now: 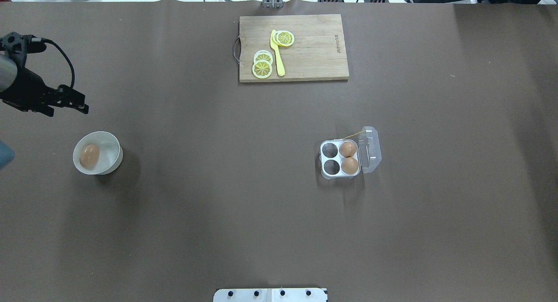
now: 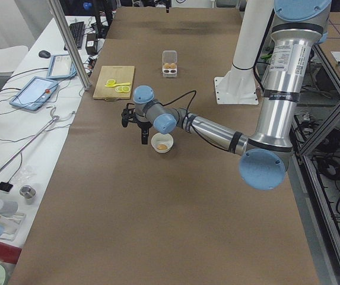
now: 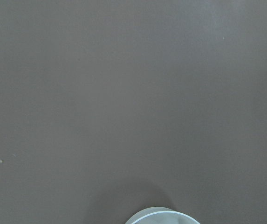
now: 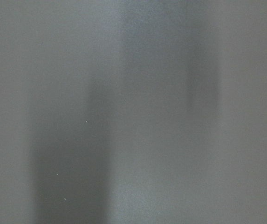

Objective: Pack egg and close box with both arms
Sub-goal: 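Move the left gripper over the white bowl and lower toward the egg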

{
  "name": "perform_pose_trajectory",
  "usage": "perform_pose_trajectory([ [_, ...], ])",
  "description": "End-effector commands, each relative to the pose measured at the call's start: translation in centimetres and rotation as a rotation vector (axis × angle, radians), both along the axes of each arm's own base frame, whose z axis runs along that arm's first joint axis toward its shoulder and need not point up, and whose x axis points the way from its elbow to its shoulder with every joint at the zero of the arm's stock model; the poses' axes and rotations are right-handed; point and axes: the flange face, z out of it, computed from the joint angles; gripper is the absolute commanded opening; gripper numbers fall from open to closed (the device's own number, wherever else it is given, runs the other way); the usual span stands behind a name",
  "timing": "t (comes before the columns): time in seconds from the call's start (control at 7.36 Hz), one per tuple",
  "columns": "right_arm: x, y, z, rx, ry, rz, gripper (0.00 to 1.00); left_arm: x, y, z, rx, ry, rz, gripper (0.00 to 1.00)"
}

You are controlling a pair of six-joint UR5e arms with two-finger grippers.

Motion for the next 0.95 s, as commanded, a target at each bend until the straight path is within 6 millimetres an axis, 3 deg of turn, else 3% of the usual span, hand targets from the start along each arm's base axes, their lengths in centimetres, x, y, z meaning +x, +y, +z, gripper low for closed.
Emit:
perform_pose_trajectory([
  [0.0,0.0,0.1,0.1,-0.003,0.001,0.0,1.0,3.5,1.6,0.5,0.001,-0.027,0.012,0.98],
  [0.41,0.0,0.1,0.6,-0.009,0.001,-0.002,1.0,6.2,2.9,1.7,0.006,-0.065,0.045,0.98],
  [0.81,0.0,0.1,0.6,-0.01,0.0,-0.002,1.0,7.3,3.5,1.7,0.016,-0.07,0.062,0.98],
])
